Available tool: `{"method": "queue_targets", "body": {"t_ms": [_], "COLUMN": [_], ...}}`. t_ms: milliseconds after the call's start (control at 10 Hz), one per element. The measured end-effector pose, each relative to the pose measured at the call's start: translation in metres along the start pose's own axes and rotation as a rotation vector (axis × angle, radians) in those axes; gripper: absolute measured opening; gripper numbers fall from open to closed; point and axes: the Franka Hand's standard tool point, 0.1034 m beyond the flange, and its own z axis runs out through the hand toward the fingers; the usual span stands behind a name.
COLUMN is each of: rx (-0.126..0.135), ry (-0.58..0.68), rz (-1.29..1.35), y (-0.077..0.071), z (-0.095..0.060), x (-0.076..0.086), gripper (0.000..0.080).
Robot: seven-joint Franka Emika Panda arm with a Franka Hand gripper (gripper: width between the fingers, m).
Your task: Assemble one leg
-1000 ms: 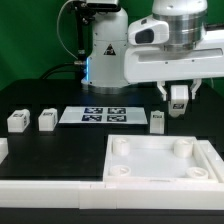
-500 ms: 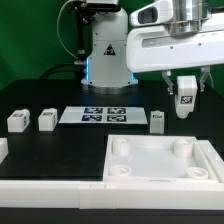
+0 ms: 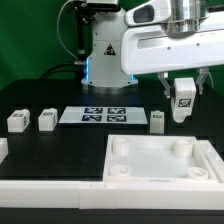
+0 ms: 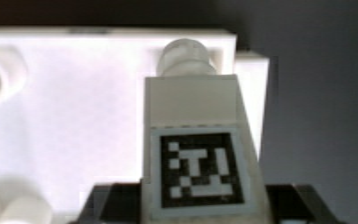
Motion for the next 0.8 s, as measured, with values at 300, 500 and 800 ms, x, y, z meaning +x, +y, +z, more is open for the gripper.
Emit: {"method": "queue_targets", "body": {"t_ms": [300,500,800], "rx": [0.013,0.011,0.0], "ry": [0.021,0.069,0.244], "rz": [-0.043,-0.069,-0.07], "y": [0.0,0.001,0.005], "z": [-0.001,0.002,0.0], "x": [0.04,0.046,0.056], "gripper": [0.0294,0.0294,0.0294]}}
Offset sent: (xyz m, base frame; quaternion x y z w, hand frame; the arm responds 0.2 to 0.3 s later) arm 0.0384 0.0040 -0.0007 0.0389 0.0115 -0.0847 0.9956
